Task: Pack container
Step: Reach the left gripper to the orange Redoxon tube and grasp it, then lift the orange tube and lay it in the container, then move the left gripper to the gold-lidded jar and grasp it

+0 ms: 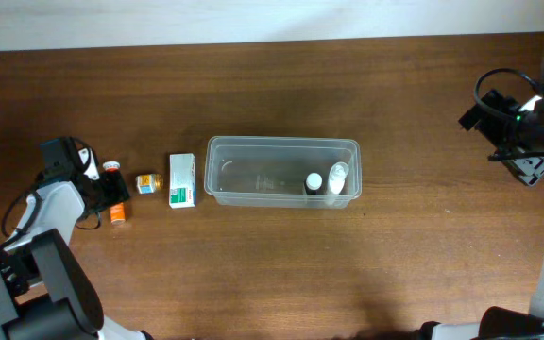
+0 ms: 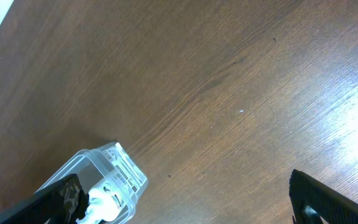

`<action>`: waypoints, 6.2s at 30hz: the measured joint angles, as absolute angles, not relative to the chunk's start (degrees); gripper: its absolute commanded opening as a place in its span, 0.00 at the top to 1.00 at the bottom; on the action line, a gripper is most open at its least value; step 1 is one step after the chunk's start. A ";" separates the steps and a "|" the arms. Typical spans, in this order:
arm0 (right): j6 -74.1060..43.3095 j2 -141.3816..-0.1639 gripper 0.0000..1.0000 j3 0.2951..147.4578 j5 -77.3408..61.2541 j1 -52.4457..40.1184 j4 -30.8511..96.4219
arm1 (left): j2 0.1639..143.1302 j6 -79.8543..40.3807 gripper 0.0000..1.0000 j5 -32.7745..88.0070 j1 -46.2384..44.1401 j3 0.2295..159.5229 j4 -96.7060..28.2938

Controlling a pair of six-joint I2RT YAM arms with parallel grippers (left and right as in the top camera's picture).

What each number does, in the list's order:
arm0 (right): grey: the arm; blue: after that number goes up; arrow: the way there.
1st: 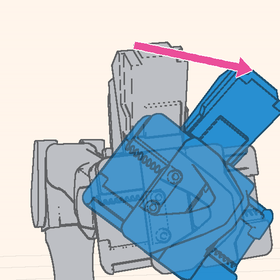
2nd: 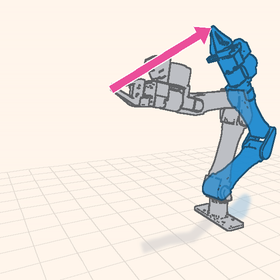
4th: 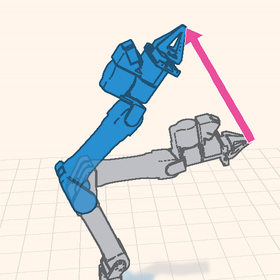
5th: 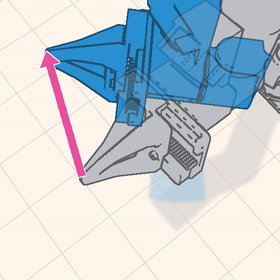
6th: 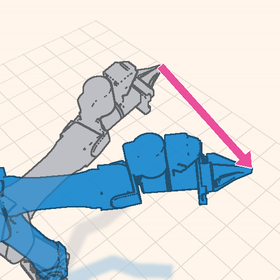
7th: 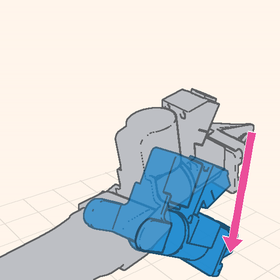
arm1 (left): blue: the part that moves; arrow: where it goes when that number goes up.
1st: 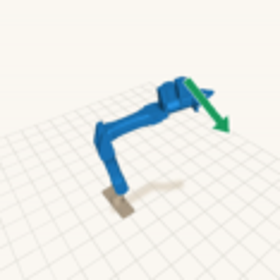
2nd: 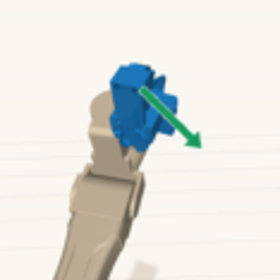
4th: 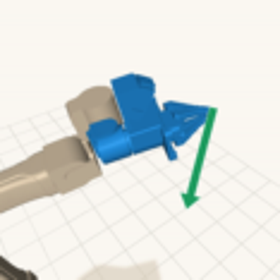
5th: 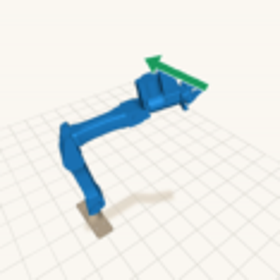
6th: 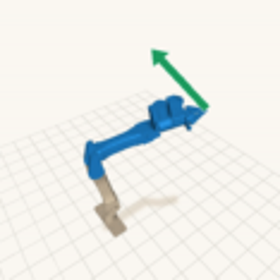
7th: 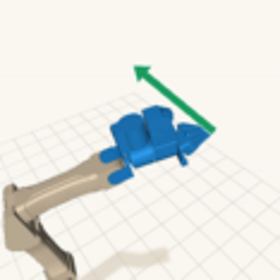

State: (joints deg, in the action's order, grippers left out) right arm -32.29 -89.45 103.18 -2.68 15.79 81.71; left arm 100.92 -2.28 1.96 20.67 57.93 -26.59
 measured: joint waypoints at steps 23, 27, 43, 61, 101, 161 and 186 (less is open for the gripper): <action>-32.29 -89.47 0.02 103.18 -2.68 15.79 81.69 | 104.60 3.07 0.69 3.01 19.35 57.98 -22.26; -32.27 -89.47 0.01 103.18 -2.68 15.79 81.71 | 104.60 3.14 0.71 3.03 19.35 57.98 -22.20; -32.27 -89.47 0.02 103.18 -2.68 15.79 81.69 | 103.22 5.98 0.94 3.09 19.25 60.93 -28.10; -32.32 -89.47 0.02 103.18 -2.68 15.79 81.71 | 82.78 41.32 1.00 14.11 -18.96 73.71 -26.39; -32.25 -89.47 0.01 103.18 -2.68 15.79 81.71 | 112.44 48.25 0.98 12.62 -31.40 73.71 -13.80; -32.25 -89.52 0.02 103.18 -2.68 15.79 81.71 | 85.08 -1.30 0.13 -4.19 -6.92 74.19 -51.48; -32.27 -89.58 0.02 103.18 -2.68 15.79 81.69 | 110.41 -8.95 0.28 -4.34 3.25 74.15 -43.99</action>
State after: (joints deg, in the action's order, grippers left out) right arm -32.27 -89.58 103.18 -2.68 15.79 81.69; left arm 110.41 -8.95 -4.34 3.25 74.15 -43.99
